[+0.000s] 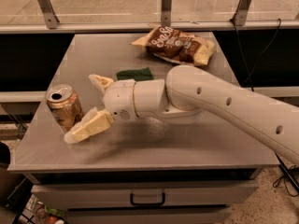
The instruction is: Knock orange can over
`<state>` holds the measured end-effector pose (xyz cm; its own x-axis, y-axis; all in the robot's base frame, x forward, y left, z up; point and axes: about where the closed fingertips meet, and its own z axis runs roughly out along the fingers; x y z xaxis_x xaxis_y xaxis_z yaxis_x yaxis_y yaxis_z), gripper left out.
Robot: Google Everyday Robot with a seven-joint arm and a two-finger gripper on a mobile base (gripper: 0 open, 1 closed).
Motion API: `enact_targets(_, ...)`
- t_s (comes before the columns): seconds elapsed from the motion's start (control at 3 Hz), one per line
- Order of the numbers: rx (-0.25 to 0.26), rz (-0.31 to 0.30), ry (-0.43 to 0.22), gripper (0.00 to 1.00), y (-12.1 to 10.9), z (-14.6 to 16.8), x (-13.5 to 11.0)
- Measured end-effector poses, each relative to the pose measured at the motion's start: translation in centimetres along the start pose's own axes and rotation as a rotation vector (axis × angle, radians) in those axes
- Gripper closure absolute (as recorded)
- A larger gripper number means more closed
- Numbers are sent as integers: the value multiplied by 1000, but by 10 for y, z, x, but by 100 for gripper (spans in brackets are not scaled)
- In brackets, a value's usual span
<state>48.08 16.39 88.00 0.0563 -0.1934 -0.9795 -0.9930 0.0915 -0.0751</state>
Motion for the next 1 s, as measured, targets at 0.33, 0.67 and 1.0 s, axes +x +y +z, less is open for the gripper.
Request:
enact_targets(0.33, 5, -5, -44, 18, 3, 5, 1)
enact_targets(0.67, -5, -21, -75, 41, 7, 10, -5)
enact_targets(1.0, -9, -24, -75, 64, 9, 12, -6)
